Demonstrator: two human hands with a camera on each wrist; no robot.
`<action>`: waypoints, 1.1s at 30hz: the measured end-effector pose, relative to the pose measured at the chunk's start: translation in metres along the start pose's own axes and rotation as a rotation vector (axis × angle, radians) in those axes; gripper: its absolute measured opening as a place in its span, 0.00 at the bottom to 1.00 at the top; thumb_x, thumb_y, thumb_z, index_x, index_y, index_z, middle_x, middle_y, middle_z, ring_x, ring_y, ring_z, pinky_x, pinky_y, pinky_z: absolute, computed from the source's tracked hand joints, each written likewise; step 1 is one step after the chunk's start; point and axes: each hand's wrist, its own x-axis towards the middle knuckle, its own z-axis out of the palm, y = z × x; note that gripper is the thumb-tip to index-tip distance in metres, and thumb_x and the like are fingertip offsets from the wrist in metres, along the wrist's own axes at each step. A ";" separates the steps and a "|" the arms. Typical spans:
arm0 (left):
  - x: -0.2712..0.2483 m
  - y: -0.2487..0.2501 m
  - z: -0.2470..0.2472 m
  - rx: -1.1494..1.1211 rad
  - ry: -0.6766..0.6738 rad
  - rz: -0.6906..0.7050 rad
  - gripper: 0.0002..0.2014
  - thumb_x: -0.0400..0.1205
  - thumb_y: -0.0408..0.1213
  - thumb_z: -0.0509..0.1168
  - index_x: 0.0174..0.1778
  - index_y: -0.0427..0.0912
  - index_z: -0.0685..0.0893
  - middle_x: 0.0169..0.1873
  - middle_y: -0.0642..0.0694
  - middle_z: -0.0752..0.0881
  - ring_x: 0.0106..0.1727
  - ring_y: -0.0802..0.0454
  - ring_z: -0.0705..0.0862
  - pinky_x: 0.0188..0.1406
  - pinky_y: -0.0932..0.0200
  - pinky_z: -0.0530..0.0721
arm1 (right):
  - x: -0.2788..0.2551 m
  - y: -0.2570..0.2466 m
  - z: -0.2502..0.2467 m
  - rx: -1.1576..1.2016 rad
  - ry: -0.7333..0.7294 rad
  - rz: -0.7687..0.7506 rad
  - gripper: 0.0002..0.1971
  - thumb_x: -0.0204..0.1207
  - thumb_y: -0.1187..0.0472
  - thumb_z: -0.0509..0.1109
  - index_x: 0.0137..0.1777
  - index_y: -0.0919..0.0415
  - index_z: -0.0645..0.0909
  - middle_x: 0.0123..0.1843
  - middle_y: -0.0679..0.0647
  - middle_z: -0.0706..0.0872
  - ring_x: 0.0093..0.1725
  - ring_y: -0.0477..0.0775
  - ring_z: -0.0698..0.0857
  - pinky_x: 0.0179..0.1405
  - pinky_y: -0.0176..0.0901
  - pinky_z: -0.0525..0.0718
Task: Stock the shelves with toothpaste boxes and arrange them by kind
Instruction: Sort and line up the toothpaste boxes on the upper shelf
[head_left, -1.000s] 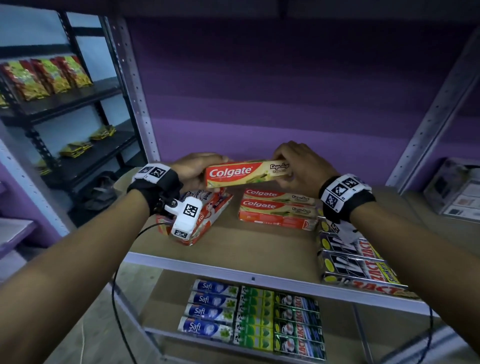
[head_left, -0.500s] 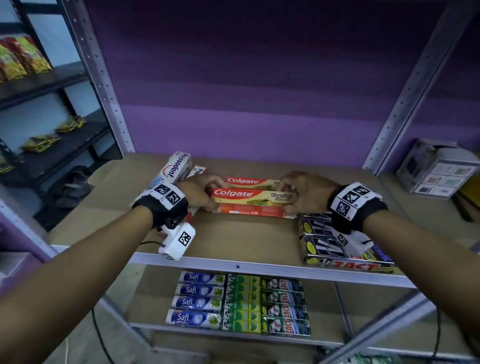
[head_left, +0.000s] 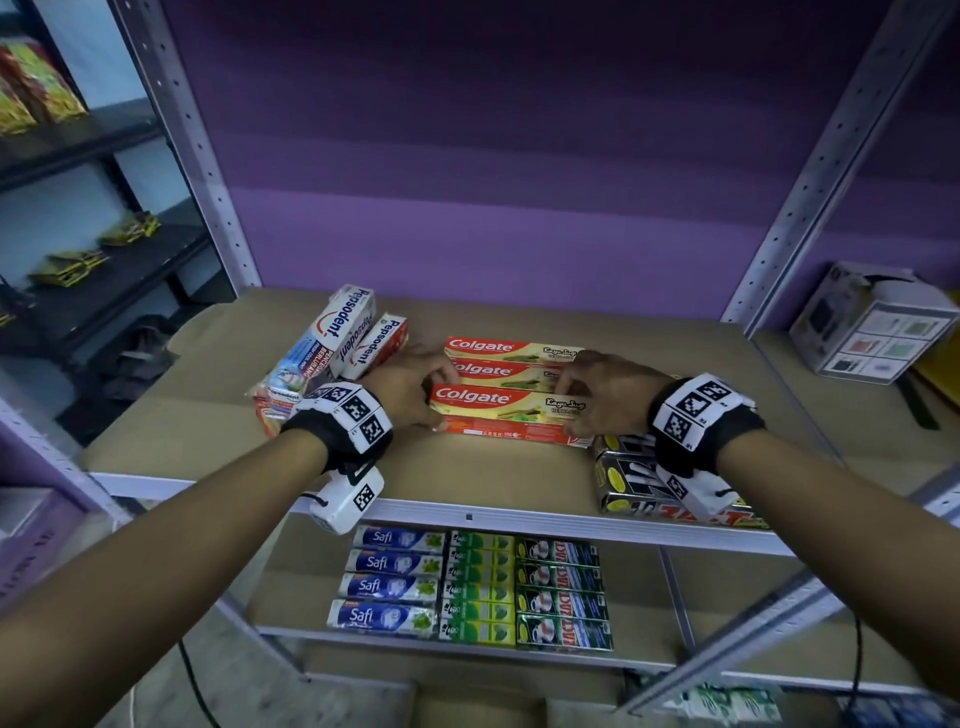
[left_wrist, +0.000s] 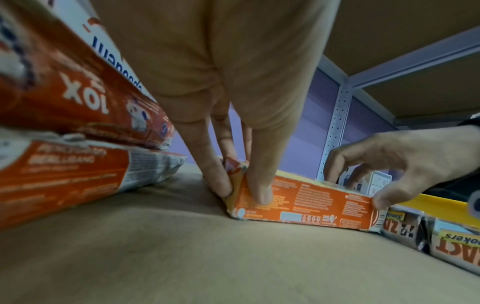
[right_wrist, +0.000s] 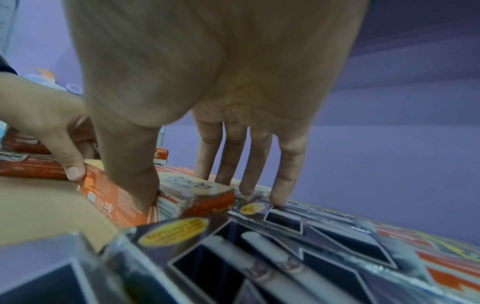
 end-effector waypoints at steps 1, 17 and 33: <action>0.000 0.000 0.001 -0.001 0.006 0.002 0.26 0.64 0.37 0.84 0.55 0.53 0.83 0.55 0.53 0.83 0.46 0.59 0.84 0.55 0.55 0.84 | 0.000 0.000 0.001 -0.008 -0.006 -0.001 0.22 0.67 0.43 0.78 0.60 0.44 0.79 0.61 0.45 0.74 0.57 0.48 0.77 0.53 0.42 0.79; -0.012 0.008 -0.012 0.182 0.048 0.126 0.09 0.80 0.44 0.71 0.56 0.56 0.87 0.56 0.57 0.82 0.53 0.58 0.82 0.62 0.56 0.81 | 0.005 -0.004 -0.009 0.017 -0.014 0.000 0.14 0.70 0.38 0.75 0.53 0.38 0.81 0.57 0.44 0.76 0.56 0.49 0.79 0.55 0.46 0.82; -0.059 -0.024 -0.101 0.410 0.328 -0.255 0.35 0.76 0.61 0.69 0.77 0.52 0.71 0.64 0.41 0.79 0.64 0.39 0.80 0.64 0.50 0.79 | 0.059 -0.103 -0.017 0.027 0.047 -0.172 0.16 0.74 0.42 0.73 0.62 0.38 0.79 0.63 0.49 0.75 0.61 0.52 0.78 0.60 0.44 0.77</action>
